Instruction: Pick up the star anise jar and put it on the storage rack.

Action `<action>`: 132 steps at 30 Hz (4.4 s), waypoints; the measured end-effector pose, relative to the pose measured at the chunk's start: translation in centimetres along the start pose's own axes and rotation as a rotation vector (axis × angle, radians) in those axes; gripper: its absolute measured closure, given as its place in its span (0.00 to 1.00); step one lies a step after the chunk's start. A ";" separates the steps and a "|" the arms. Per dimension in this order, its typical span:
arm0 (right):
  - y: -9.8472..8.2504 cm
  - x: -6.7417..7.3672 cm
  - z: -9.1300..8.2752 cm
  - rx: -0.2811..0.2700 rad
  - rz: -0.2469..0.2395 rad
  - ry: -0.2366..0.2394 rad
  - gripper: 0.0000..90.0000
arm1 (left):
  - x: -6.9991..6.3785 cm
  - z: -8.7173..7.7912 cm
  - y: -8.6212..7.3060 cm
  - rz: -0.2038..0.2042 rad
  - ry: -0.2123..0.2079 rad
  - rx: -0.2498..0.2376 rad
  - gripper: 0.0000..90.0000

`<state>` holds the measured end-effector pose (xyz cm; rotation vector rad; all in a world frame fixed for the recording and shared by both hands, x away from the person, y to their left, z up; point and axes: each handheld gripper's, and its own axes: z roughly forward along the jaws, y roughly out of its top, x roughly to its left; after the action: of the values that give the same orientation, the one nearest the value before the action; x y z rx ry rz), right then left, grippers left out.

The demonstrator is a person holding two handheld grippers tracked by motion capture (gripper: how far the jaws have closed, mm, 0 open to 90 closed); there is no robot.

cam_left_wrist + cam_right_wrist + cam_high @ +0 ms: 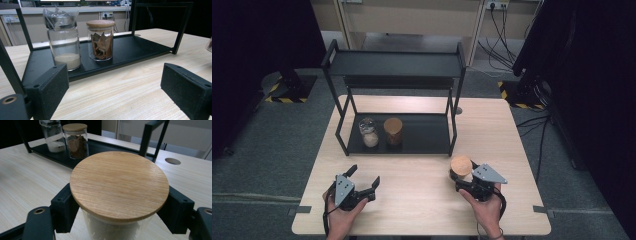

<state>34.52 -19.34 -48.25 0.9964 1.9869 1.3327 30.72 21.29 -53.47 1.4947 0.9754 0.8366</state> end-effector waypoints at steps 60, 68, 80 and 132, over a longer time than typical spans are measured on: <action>5.9 2.5 6.0 -0.046 -0.027 0.012 0.29 | 0.0 0.0 0.0 0.004 -0.005 0.002 0.08; 6.5 2.6 6.9 -0.047 -0.025 0.005 0.29 | 0.0 0.0 0.0 0.003 -0.005 0.002 0.08; 6.7 2.7 8.2 -0.033 -0.018 -0.009 0.29 | 0.0 0.0 0.0 0.005 -0.006 0.002 0.08; 8.7 2.3 12.7 0.005 -0.003 -0.045 0.29 | 0.0 0.0 0.0 0.006 -0.011 0.002 0.08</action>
<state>45.33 -8.75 -44.85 1.0159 1.9586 1.2938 30.73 21.26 -53.46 1.5031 0.9649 0.8311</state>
